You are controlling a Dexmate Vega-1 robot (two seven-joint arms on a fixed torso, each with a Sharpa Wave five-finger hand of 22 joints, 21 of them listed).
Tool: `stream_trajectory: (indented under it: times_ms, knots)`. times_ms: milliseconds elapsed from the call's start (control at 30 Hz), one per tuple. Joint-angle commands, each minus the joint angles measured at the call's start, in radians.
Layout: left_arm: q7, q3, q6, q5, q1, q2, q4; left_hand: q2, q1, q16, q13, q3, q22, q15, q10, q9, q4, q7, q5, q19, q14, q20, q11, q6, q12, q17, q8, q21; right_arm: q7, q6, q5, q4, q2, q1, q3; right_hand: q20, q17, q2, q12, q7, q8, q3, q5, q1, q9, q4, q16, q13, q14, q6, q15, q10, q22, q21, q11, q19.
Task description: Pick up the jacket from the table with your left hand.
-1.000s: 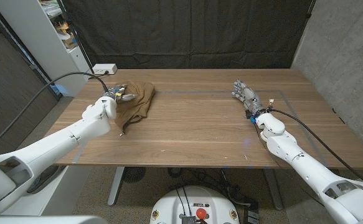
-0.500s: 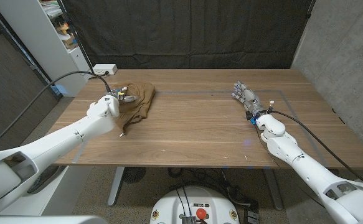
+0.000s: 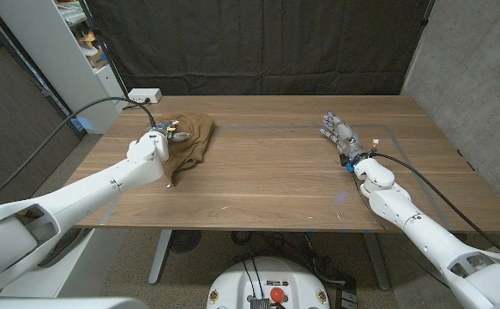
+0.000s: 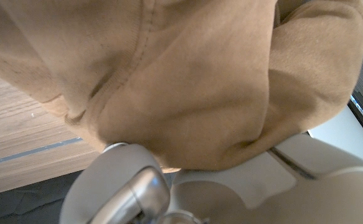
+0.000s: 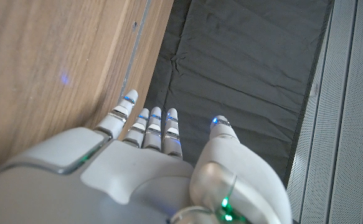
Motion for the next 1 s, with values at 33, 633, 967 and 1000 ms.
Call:
stream_trajectory:
  times_ms: [33, 633, 967, 1000]
  knots:
    - [-0.041, 0.016, -0.001, 0.014, 0.0, -0.018, 0.008, 0.217, 0.73, 0.182, 0.156, 0.096, 0.015, -0.127, 0.214, 0.071, -0.094, 0.016, 0.03, 0.534, 0.31, -0.001, -0.07, 0.269, 0.121, 0.196, 0.115, 0.087, -0.007, -0.004, 0.004, -0.016, -0.003, -0.009, 0.003, 0.002, 0.0, -0.002, 0.003, -0.001, 0.003, -0.004, 0.002, 0.009, 0.004, -0.002, 0.003, 0.001, 0.008, 0.008, 0.002, 0.004, 0.002, -0.001, -0.001, -0.007]
    - [0.051, -0.031, 0.009, -0.005, 0.042, -0.01, -0.041, 0.231, 0.917, 0.351, 0.422, 0.065, 0.029, -0.263, 0.355, 0.223, -0.075, 0.026, 0.079, 0.73, 0.525, -0.172, -0.153, 0.506, 0.306, 0.409, 0.306, 0.272, -0.011, -0.003, 0.002, -0.011, 0.005, 0.0, 0.0, 0.005, 0.0, -0.002, 0.003, -0.004, 0.003, -0.005, 0.002, 0.009, 0.004, -0.003, 0.003, 0.002, 0.009, 0.012, 0.004, 0.004, 0.002, -0.001, -0.002, -0.008]
    - [0.091, -0.077, 0.062, -0.021, 0.084, 0.017, -0.156, 0.233, 0.94, 0.365, 0.48, 0.068, 0.032, -0.3, 0.429, 0.269, -0.084, 0.028, 0.094, 0.726, 0.578, -0.201, -0.16, 0.573, 0.349, 0.446, 0.365, 0.315, 0.002, 0.003, 0.006, -0.001, 0.014, 0.01, -0.002, 0.005, 0.0, -0.002, 0.003, -0.005, 0.003, -0.005, 0.002, 0.01, 0.004, -0.004, 0.003, 0.002, 0.009, 0.012, 0.004, 0.005, 0.002, -0.001, -0.003, -0.008]
    - [0.09, -0.079, 0.061, -0.021, 0.086, 0.023, -0.167, 0.232, 0.942, 0.365, 0.485, 0.068, 0.033, -0.302, 0.434, 0.273, -0.084, 0.029, 0.096, 0.725, 0.58, -0.202, -0.16, 0.577, 0.352, 0.448, 0.37, 0.319, 0.003, 0.005, 0.006, 0.0, 0.015, 0.011, -0.003, 0.005, 0.0, -0.002, 0.002, -0.005, 0.003, -0.005, 0.002, 0.01, 0.004, -0.004, 0.003, 0.002, 0.009, 0.013, 0.003, 0.005, 0.002, -0.001, -0.003, -0.008]
